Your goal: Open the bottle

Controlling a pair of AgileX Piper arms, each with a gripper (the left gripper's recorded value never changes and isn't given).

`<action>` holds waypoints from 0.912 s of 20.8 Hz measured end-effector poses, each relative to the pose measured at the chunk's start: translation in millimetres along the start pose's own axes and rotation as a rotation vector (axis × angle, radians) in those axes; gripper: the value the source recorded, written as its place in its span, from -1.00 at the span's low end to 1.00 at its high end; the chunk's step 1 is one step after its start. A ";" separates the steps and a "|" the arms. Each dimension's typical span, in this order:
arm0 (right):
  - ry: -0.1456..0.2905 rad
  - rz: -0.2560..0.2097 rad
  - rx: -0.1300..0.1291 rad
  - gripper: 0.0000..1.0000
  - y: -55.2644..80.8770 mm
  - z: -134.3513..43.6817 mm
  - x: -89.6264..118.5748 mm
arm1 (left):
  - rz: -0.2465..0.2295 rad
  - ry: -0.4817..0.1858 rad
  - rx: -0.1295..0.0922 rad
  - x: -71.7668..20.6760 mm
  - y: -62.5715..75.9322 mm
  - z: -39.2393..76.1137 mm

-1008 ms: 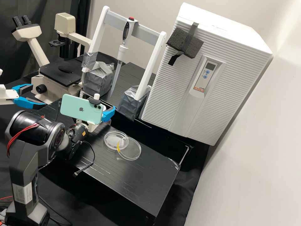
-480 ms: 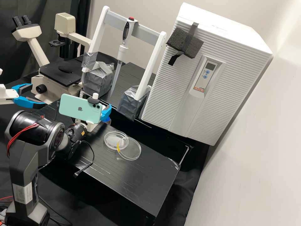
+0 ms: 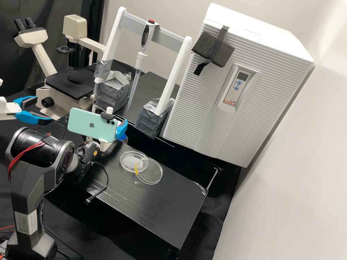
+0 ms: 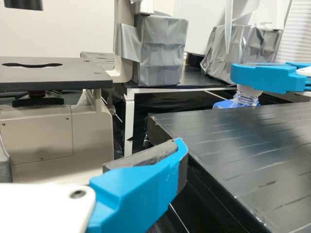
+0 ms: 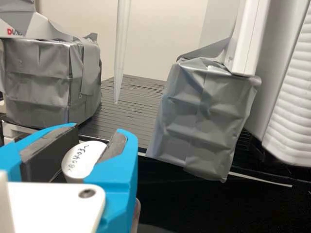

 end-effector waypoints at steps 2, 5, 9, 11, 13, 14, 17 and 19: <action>0.000 0.000 0.000 -1.00 0.0 0.0 0.0 | 0.000 0.001 0.000 0.0 0.0 -0.1; 0.000 0.000 0.000 -1.00 0.0 0.0 0.0 | 0.001 0.002 -0.001 0.0 0.1 -0.2; 0.004 0.005 0.001 -1.00 1.4 -1.0 -0.5 | 0.000 -0.004 -0.002 0.6 -0.3 1.6; 0.015 0.018 0.003 -1.00 5.4 -4.1 -1.9 | 0.001 -0.002 -0.002 0.5 -0.2 1.3; 0.025 0.031 0.004 -1.00 9.1 -6.8 -3.3 | 0.001 -0.002 -0.002 0.5 -0.2 1.3; 0.031 0.038 0.005 -1.00 11.3 -8.5 -4.2 | 0.001 -0.001 -0.002 0.5 -0.2 1.1; 0.042 0.053 0.007 -1.00 15.6 -11.6 -6.6 | 0.007 -0.002 -0.001 1.8 1.3 1.2; 0.048 0.059 0.008 -1.00 18.0 -12.9 -11.5 | 0.009 -0.003 0.000 2.3 1.7 1.2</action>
